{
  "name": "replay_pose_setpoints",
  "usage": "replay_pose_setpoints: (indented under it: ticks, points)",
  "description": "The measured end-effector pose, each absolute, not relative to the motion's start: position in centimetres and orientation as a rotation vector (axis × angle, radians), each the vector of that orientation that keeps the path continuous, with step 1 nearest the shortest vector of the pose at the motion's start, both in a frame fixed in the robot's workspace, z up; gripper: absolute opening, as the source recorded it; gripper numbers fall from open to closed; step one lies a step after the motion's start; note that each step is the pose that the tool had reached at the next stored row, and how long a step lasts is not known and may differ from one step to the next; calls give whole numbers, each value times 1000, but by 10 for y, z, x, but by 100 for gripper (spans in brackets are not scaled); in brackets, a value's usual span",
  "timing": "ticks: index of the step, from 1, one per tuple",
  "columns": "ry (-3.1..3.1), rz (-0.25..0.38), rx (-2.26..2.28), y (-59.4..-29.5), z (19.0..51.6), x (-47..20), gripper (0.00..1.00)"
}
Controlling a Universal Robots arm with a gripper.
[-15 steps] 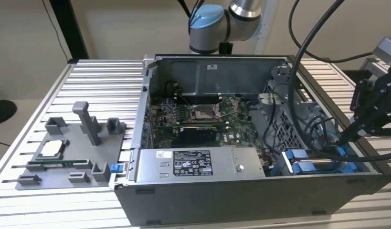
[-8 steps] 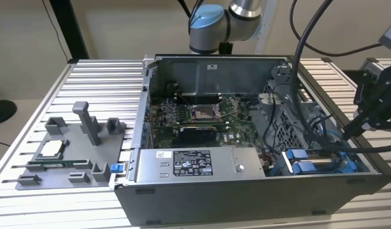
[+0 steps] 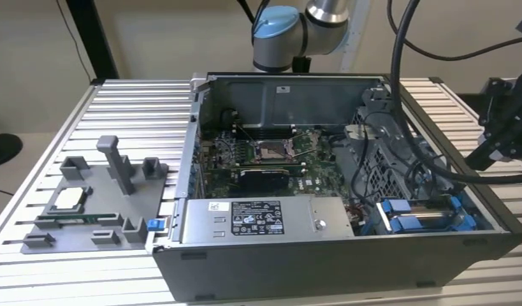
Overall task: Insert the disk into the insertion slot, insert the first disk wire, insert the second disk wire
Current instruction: 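Insert the second disk wire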
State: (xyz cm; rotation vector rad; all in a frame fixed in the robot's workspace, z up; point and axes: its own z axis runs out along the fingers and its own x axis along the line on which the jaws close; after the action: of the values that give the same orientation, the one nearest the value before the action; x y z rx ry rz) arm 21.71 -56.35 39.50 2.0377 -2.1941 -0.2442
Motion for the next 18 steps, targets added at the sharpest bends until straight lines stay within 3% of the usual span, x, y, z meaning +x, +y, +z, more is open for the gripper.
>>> replay_pose_setpoints:
  ticks: [5,6,18]
  points:
    - [-2193,-238,2035,-564,394,219,0]
    - [-2192,-238,2035,-564,393,220,100]
    - [-2193,-238,2034,-564,372,229,100]
